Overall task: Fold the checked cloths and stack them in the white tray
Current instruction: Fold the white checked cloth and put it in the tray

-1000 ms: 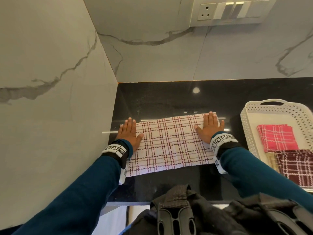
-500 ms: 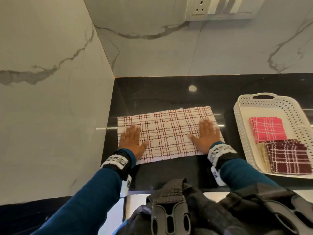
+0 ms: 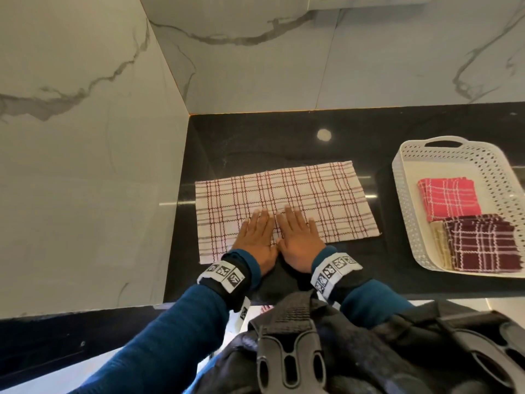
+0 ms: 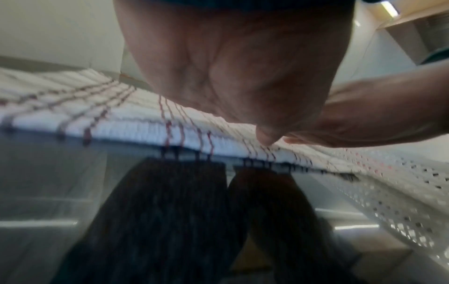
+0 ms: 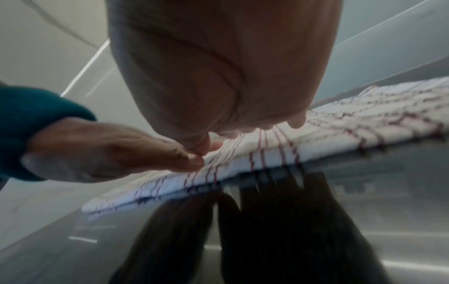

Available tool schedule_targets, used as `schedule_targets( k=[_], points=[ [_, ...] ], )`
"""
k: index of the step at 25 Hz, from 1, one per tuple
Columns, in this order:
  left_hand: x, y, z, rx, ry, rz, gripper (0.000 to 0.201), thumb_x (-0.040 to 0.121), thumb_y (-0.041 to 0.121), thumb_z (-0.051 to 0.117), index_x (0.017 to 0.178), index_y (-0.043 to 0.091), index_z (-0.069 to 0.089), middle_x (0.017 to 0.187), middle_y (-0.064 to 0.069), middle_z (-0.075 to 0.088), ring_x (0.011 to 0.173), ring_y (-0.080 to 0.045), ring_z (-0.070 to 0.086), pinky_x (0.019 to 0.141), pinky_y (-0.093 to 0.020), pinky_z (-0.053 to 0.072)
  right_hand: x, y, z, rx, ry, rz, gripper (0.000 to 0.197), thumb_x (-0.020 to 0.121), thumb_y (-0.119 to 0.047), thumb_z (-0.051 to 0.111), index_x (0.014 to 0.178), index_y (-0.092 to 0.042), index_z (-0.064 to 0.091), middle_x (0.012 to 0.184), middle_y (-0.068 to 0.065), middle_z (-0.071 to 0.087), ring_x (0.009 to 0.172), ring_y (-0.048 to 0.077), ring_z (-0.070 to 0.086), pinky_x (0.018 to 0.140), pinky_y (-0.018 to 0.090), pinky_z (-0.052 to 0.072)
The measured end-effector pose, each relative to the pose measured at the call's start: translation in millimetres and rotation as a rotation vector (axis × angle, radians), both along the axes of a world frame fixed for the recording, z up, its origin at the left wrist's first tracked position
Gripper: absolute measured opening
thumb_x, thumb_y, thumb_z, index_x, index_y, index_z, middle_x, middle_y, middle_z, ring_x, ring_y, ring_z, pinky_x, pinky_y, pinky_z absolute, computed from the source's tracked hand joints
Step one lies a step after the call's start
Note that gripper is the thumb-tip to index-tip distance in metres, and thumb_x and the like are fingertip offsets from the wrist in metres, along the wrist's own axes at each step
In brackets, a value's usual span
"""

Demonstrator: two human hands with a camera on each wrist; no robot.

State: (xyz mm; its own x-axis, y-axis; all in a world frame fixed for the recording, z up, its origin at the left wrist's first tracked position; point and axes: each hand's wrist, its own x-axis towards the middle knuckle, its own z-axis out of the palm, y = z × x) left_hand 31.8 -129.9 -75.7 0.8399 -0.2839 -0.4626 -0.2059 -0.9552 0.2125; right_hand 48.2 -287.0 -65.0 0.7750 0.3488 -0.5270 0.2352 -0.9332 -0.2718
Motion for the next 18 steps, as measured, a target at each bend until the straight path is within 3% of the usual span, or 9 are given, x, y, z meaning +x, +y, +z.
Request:
schedule_targets(
  k=[2,5,8,11,13,15,16,18],
  points=[
    [-10,9,-12,0.019,0.006,0.024,0.075,0.1,0.057,0.019,0.156,0.023,-0.017,0.161,0.0,-0.031,0.148,-0.02,-0.028,0.121,-0.042,-0.016,-6,-15,-15,-0.032,0.015,0.022,0.071,0.104,-0.049,0.026,0.158,-0.03,-0.015,0.161,0.001,-0.032,0.151,0.026,-0.024,0.121,0.054,-0.013],
    [-19,56,-21,0.055,-0.014,0.165,0.077,0.099,0.061,0.016,0.153,0.027,-0.026,0.157,0.001,-0.039,0.145,-0.021,-0.033,0.12,-0.046,-0.016,-7,-75,-26,-0.116,-0.018,-0.119,0.083,0.096,-0.071,0.015,0.154,-0.028,-0.026,0.157,0.001,-0.039,0.147,0.025,-0.033,0.12,0.054,-0.017],
    [-25,89,-22,0.056,-0.042,0.272,0.079,0.098,0.061,0.017,0.153,0.023,-0.026,0.158,-0.002,-0.038,0.147,-0.023,-0.031,0.121,-0.046,-0.014,-4,-122,-27,-0.136,-0.065,-0.336,0.087,0.096,-0.071,0.014,0.157,-0.02,-0.021,0.162,0.006,-0.032,0.149,0.026,-0.029,0.121,0.054,-0.014],
    [-26,94,-18,0.055,-0.035,0.285,0.081,0.099,0.06,0.021,0.156,0.02,-0.02,0.16,-0.004,-0.032,0.149,-0.024,-0.025,0.121,-0.045,-0.012,5,-130,-27,-0.148,-0.061,-0.405,0.088,0.097,-0.069,0.019,0.157,-0.017,-0.019,0.163,0.006,-0.03,0.15,0.025,-0.027,0.121,0.054,-0.013],
    [-13,89,-7,0.098,-0.074,0.302,0.076,0.099,0.058,0.028,0.158,0.016,0.005,0.166,-0.009,-0.003,0.152,-0.029,0.001,0.123,-0.046,0.004,11,-119,-15,-0.197,-0.033,-0.454,0.086,0.099,-0.062,0.03,0.159,-0.014,-0.01,0.166,0.01,-0.021,0.153,0.031,-0.018,0.122,0.058,-0.007],
    [12,80,9,0.106,-0.208,0.323,0.054,0.097,0.049,0.041,0.139,0.015,0.041,0.145,-0.011,0.04,0.133,-0.028,0.038,0.114,-0.045,0.032,17,-99,2,-0.192,-0.097,-0.497,0.073,0.098,-0.05,0.043,0.154,-0.013,0.017,0.164,0.016,0.008,0.15,0.039,0.011,0.12,0.061,0.014],
    [26,75,16,0.074,-0.279,0.326,0.041,0.096,0.041,0.046,0.128,0.016,0.048,0.132,-0.007,0.048,0.12,-0.025,0.046,0.104,-0.042,0.041,19,-86,10,-0.151,-0.139,-0.493,0.061,0.096,-0.046,0.047,0.146,-0.014,0.031,0.156,0.016,0.025,0.141,0.037,0.027,0.115,0.059,0.027],
    [50,70,20,-0.014,-0.319,0.321,0.033,0.093,0.026,0.054,0.125,0.019,0.051,0.129,-0.002,0.049,0.113,-0.022,0.048,0.096,-0.041,0.047,22,-57,20,-0.052,-0.139,-0.502,0.053,0.096,-0.045,0.05,0.138,-0.014,0.04,0.141,0.013,0.04,0.127,0.033,0.041,0.105,0.052,0.04]
  ],
)
